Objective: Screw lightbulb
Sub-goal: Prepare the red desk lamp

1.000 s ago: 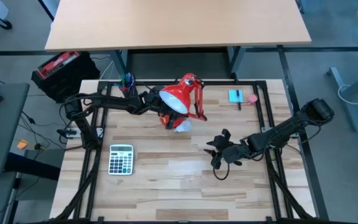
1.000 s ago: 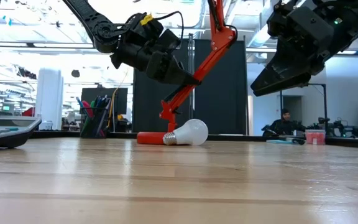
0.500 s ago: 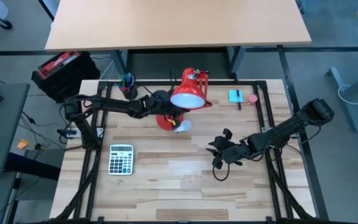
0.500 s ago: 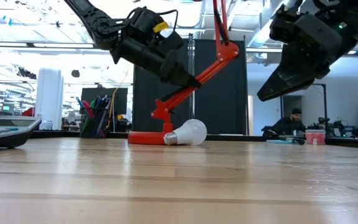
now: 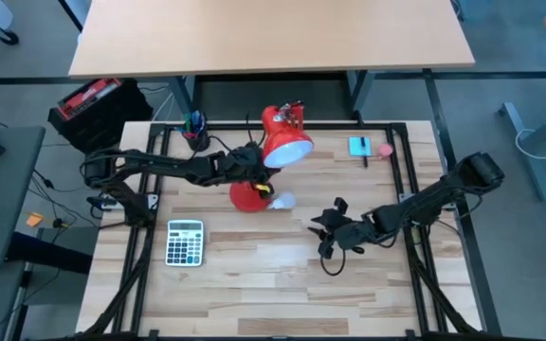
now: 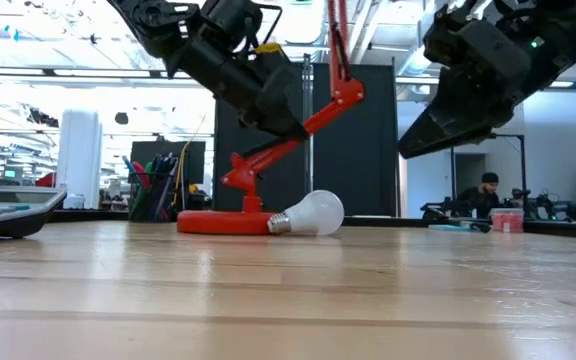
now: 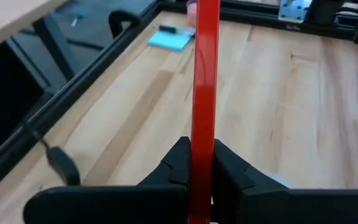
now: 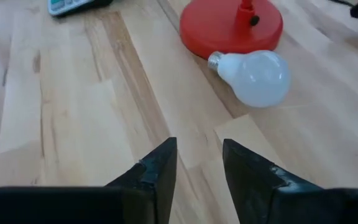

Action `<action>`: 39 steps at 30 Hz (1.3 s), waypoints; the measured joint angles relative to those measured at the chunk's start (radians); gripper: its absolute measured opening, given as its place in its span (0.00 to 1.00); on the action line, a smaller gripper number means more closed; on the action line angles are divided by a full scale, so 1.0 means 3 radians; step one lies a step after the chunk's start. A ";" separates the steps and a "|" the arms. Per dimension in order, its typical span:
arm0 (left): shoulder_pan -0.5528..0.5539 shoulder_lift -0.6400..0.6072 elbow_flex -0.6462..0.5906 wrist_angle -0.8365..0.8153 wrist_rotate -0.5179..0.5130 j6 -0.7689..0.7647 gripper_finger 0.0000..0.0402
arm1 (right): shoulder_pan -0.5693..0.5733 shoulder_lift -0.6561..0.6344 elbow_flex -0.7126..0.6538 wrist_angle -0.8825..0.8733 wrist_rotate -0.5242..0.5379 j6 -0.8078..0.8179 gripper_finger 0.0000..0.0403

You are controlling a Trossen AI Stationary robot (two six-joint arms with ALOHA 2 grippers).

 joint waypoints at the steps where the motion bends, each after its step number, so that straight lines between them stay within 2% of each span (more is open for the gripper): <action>1: -0.0022 -0.0027 0.0000 -0.0059 -0.0057 -0.0042 0.05 | 0.0001 0.0042 -0.0001 0.0030 0.0001 -0.0007 0.37; 7: -0.0206 -0.0048 0.0004 -0.0242 -0.0397 -0.0290 0.05 | 0.0041 0.0183 -0.0001 0.0205 0.0016 -0.0055 0.44; 12: -0.0457 -0.0044 0.0001 -0.0317 -0.1069 -0.0624 0.05 | 0.0119 0.0183 -0.0001 0.0183 0.0075 -0.0113 0.46; 14: -0.0538 -0.0041 -0.0003 -0.0309 -0.1212 -0.0714 0.05 | 0.0149 0.0182 -0.0001 0.0172 0.0078 -0.0169 0.46; 18: -0.0622 -0.0041 -0.0004 -0.0330 -0.1306 -0.0896 0.05 | 0.0206 0.0180 -0.0001 0.0042 0.0079 -0.0193 0.46; 26: -0.0576 -0.0040 -0.0004 -0.0311 -0.1281 -0.0828 0.07 | 0.0228 0.0180 -0.0001 0.0150 0.0080 -0.0194 0.46; 31: -0.0534 -0.0040 -0.0004 -0.0321 -0.1280 -0.0763 0.16 | 0.0176 0.0179 0.0000 0.0397 0.0080 -0.0206 0.46; 39: -0.0528 -0.0043 -0.0003 -0.0330 -0.1317 -0.0521 0.41 | 0.0088 0.0179 0.0000 0.0357 0.0079 -0.0170 0.46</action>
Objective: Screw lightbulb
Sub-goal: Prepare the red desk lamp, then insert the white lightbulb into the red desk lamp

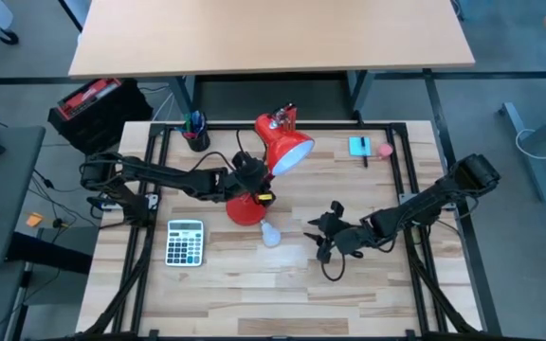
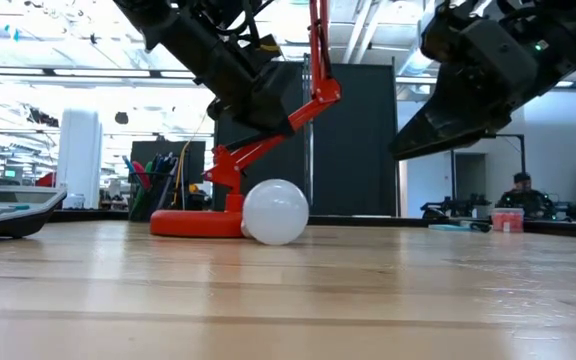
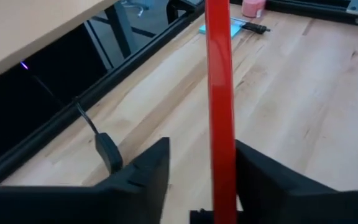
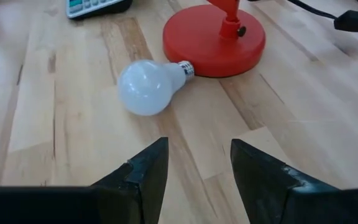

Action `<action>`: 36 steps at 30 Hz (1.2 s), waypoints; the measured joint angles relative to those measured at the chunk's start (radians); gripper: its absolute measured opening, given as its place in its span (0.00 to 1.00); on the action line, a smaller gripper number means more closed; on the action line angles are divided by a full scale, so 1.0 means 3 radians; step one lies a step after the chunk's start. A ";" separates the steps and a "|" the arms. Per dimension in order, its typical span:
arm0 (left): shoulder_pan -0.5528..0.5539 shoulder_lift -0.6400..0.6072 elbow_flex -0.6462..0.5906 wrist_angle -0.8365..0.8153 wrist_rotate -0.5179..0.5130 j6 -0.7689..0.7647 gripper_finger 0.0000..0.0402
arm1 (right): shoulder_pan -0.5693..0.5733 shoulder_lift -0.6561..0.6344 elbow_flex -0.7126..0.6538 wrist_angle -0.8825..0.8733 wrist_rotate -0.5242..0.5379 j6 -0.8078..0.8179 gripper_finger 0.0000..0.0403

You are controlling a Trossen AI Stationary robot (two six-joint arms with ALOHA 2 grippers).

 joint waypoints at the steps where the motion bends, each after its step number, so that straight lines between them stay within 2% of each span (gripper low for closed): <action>1: 0.0001 -0.0016 0.0001 -0.0006 -0.0001 0.0052 0.45 | 0.0000 0.0000 0.0000 0.0004 -0.0001 0.0029 0.46; 5: 0.0003 -0.0149 -0.0004 -0.0101 0.0015 0.0238 0.56 | 0.0005 0.0000 0.0000 -0.0003 -0.0057 0.0240 0.49; 10: -0.0003 -0.0547 -0.0008 -0.0499 0.0020 0.0368 0.64 | 0.0080 0.0080 0.0000 -0.0063 -0.0123 0.0413 0.62; 14: -0.0138 -0.0905 -0.0006 -0.1271 0.0005 0.0219 0.65 | 0.0124 0.0337 0.0000 0.0197 -0.0119 0.0467 0.71; 18: -0.0389 -0.1122 -0.0005 -0.1763 -0.0008 -0.0039 0.65 | -0.0019 0.0815 0.0000 0.0953 -0.0109 0.0335 0.77; 21: -0.0570 -0.1150 -0.0005 -0.1927 -0.0165 -0.0173 0.65 | -0.0157 0.1179 0.0060 0.1485 -0.0111 0.0116 0.82; 28: -0.0774 -0.1066 -0.0003 -0.2108 -0.0466 -0.0287 0.65 | -0.0475 0.1531 0.0296 0.1539 -0.0111 -0.0109 0.98; 31: -0.0783 -0.1058 -0.0003 -0.2109 -0.0494 -0.0283 0.65 | -0.0621 0.1574 0.0392 0.1547 -0.0224 -0.0286 0.97; 36: -0.0791 -0.1043 -0.0001 -0.2211 -0.0515 -0.0304 0.65 | -0.0777 0.1582 0.0411 0.1475 -0.0419 -0.0291 0.86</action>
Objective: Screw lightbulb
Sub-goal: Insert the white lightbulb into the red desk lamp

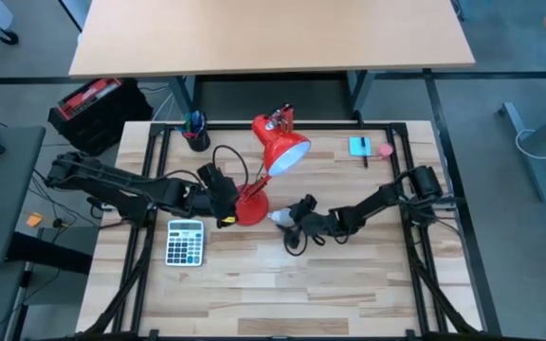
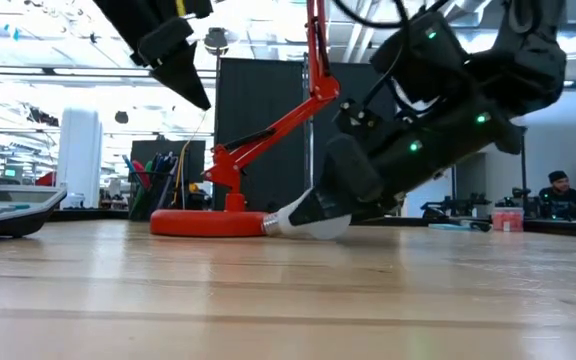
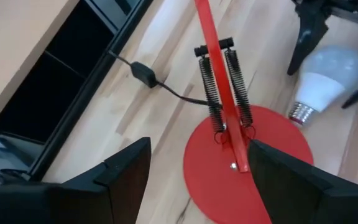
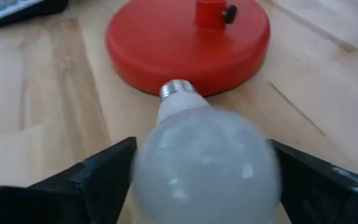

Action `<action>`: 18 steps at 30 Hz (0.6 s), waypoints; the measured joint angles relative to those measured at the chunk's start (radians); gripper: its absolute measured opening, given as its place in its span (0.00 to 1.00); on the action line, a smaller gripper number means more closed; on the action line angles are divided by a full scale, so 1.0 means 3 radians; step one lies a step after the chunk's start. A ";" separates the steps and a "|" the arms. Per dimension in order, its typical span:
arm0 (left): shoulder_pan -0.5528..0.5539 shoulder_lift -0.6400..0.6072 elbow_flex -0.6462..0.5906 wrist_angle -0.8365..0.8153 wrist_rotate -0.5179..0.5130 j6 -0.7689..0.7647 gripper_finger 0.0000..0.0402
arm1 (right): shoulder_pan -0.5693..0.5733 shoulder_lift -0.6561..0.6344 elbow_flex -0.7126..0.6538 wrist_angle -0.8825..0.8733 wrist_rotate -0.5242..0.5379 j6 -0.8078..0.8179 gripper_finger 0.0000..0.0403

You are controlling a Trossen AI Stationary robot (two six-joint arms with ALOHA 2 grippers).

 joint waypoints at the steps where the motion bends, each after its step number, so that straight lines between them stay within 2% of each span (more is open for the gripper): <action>1: 0.0000 -0.0002 0.0002 -0.0017 -0.0022 -0.0009 0.65 | -0.0005 0.0000 0.0000 -0.0014 0.0000 0.0005 0.83; 5: 0.0000 0.0001 0.0003 -0.0065 -0.0087 -0.0044 0.65 | 0.0009 0.0000 -0.0001 -0.0023 -0.0027 0.0005 0.72; 8: 0.0000 0.0000 0.0003 -0.0066 -0.0093 -0.0055 0.65 | 0.0046 -0.0001 -0.0001 -0.0017 -0.0027 0.0001 0.68; 15: 0.0000 0.0001 0.0002 -0.0055 -0.0093 -0.0103 0.65 | 0.0162 -0.0008 -0.0003 -0.0012 -0.0028 -0.0046 0.67; 18: -0.0001 -0.0001 0.0003 -0.0053 -0.0092 -0.0118 0.65 | 0.0195 -0.0008 -0.0003 -0.0008 -0.0033 -0.0047 0.69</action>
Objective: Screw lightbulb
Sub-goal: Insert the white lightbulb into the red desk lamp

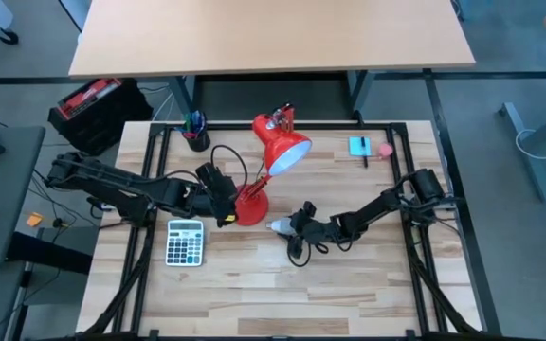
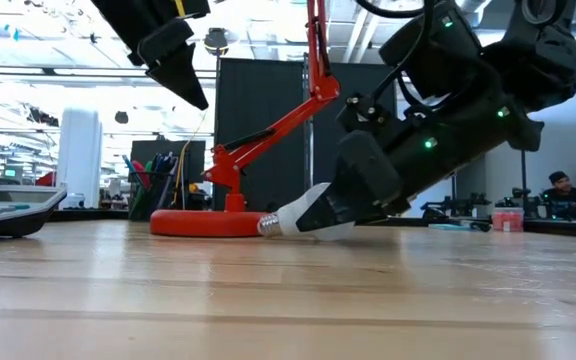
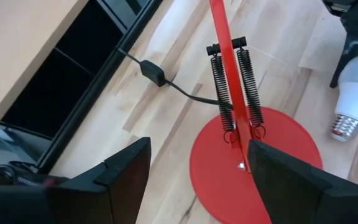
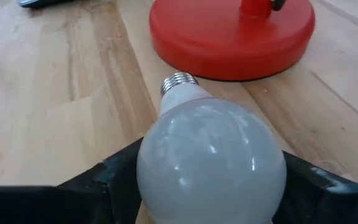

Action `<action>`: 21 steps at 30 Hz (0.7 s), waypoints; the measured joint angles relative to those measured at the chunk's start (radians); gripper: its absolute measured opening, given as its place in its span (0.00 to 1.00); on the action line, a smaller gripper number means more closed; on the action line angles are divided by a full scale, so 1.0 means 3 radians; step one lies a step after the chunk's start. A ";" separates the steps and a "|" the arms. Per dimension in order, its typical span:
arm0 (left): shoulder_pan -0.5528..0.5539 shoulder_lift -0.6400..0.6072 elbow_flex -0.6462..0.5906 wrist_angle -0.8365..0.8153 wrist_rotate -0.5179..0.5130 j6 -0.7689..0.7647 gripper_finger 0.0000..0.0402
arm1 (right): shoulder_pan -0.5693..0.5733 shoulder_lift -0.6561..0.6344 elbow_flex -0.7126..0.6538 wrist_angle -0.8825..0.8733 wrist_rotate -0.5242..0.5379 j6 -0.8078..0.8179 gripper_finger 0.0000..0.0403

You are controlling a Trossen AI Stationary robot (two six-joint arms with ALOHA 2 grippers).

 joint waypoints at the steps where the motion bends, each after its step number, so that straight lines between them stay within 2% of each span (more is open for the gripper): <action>1: -0.0005 0.0001 0.0000 -0.0001 0.0002 -0.0003 0.65 | 0.0008 -0.0001 0.0000 0.0000 0.0000 -0.0001 0.71; 12: -0.0049 0.0000 0.0000 0.0000 0.0078 0.0004 0.65 | 0.0047 -0.0002 0.0000 0.0005 -0.0007 -0.0024 0.89; 21: -0.0082 0.0000 0.0000 0.0000 0.0084 0.0009 0.65 | 0.0109 -0.0008 -0.0003 -0.0198 -0.0026 -0.0096 0.86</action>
